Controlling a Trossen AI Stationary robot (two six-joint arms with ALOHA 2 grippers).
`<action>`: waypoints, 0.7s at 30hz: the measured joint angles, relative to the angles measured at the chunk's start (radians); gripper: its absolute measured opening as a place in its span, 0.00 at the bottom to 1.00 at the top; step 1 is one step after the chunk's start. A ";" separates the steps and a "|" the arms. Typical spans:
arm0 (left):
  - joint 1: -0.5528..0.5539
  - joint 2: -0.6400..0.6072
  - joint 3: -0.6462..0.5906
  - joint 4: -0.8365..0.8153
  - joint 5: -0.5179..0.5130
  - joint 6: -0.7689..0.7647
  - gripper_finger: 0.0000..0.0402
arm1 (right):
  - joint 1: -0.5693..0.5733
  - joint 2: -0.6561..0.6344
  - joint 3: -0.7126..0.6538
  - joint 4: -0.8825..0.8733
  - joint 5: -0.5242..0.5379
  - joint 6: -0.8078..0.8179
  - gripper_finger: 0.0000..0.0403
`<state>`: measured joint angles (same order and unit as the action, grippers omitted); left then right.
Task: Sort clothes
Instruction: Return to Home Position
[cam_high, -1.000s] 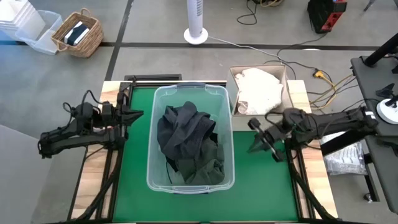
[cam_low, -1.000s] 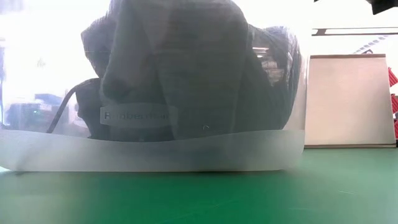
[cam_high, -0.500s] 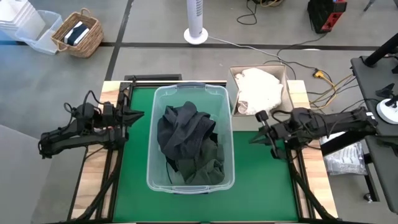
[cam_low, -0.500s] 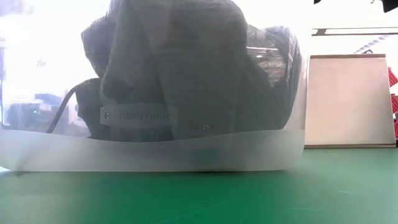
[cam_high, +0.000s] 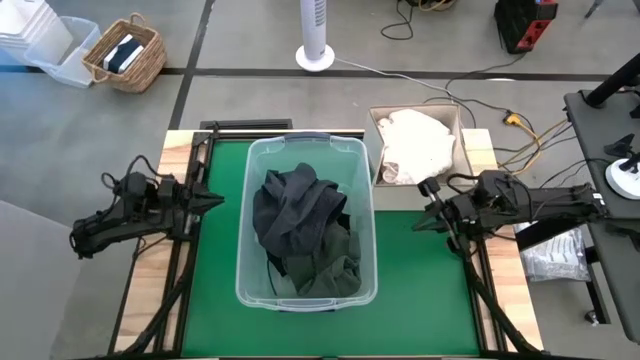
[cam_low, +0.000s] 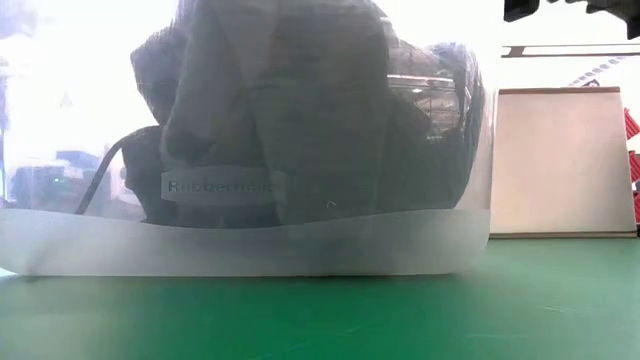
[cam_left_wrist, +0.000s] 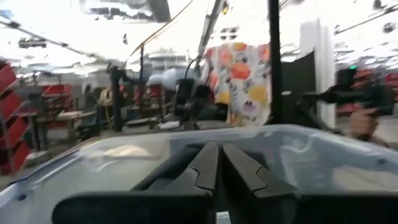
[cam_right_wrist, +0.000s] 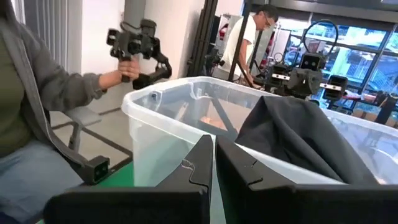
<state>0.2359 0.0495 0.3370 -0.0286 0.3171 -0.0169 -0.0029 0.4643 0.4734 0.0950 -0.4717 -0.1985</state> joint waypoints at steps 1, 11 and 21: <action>0.000 -0.025 -0.003 -0.009 0.008 -0.008 0.00 | 0.000 -0.016 -0.011 0.003 0.000 0.009 0.03; -0.008 -0.049 -0.062 -0.063 0.018 -0.037 0.00 | 0.000 -0.175 -0.196 0.138 0.001 0.083 0.03; -0.008 -0.049 -0.174 -0.022 0.019 -0.017 0.00 | 0.000 -0.278 -0.317 0.185 0.027 0.136 0.03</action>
<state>0.2276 0.0010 0.1625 -0.0503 0.3363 -0.0340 -0.0029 0.1859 0.1562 0.2802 -0.4442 -0.0624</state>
